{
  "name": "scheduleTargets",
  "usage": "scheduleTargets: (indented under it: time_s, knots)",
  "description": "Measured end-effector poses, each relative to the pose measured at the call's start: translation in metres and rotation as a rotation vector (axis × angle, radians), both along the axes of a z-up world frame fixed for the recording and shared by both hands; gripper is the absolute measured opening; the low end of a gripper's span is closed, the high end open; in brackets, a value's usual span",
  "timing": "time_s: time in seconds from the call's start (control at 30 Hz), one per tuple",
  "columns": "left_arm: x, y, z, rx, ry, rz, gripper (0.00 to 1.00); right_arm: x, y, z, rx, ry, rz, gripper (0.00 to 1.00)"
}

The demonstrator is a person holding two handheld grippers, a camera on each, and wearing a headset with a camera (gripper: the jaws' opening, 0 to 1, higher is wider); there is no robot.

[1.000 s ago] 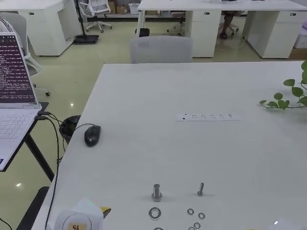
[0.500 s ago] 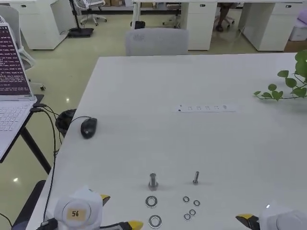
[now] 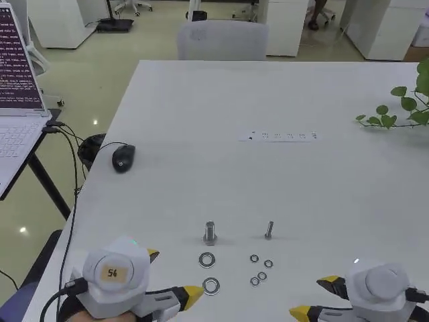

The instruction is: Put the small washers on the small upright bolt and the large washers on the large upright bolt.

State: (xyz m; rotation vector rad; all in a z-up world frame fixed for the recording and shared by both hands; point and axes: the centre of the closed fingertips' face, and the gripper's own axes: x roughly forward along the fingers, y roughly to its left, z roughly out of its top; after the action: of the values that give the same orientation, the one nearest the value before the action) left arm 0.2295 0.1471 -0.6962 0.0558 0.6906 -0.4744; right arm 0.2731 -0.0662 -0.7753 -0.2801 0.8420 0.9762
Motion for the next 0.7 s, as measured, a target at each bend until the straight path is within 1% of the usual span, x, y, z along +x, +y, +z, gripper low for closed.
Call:
scheduleTargets:
  time_s: [0.07, 0.13, 0.17, 0.23, 0.27, 0.3, 0.33, 0.37, 0.43, 0.5, 0.57, 0.7]
  knots:
    - [0.0, -0.001, 0.0, 0.001, -0.002, 0.001, 0.65, 0.006, 0.002, -0.002, -0.021, -0.008, 0.024, 0.49]
    - [0.0, -0.001, 0.001, 0.0, -0.001, 0.007, 0.65, 0.009, 0.005, -0.005, -0.042, 0.002, 0.055, 0.44]
    - [-0.001, -0.002, 0.002, -0.003, -0.001, 0.012, 0.65, 0.013, 0.008, -0.007, -0.056, -0.001, 0.076, 0.41]
    - [-0.002, -0.003, 0.002, -0.004, -0.001, 0.013, 0.64, 0.018, 0.012, -0.009, -0.07, -0.006, 0.098, 0.39]
    - [-0.003, -0.003, 0.002, -0.002, -0.001, 0.012, 0.64, 0.023, 0.016, -0.011, -0.08, -0.005, 0.11, 0.38]
    - [-0.003, -0.004, 0.002, 0.0, 0.0, 0.009, 0.64, 0.027, 0.018, -0.012, -0.086, -0.009, 0.118, 0.36]
    - [-0.005, -0.005, 0.002, 0.002, 0.002, 0.006, 0.64, 0.031, 0.02, -0.013, -0.094, -0.018, 0.123, 0.32]
    - [-0.006, -0.006, 0.002, 0.003, 0.003, 0.003, 0.64, 0.041, 0.021, -0.013, -0.107, -0.047, 0.115, 0.28]
    - [-0.008, -0.008, 0.002, 0.007, 0.004, -0.006, 0.64, 0.049, 0.027, -0.016, -0.101, -0.031, 0.116, 0.23]
    - [-0.01, -0.009, 0.002, 0.012, 0.006, -0.011, 0.64, 0.056, 0.033, -0.019, -0.106, -0.028, 0.135, 0.23]
    - [-0.012, -0.009, 0.002, 0.012, 0.006, -0.011, 0.64, 0.059, 0.038, -0.023, -0.132, -0.035, 0.184, 0.23]
    - [-0.015, -0.004, 0.002, 0.019, 0.01, 0.0, 0.64, 0.063, 0.047, -0.029, -0.152, -0.027, 0.238, 0.23]
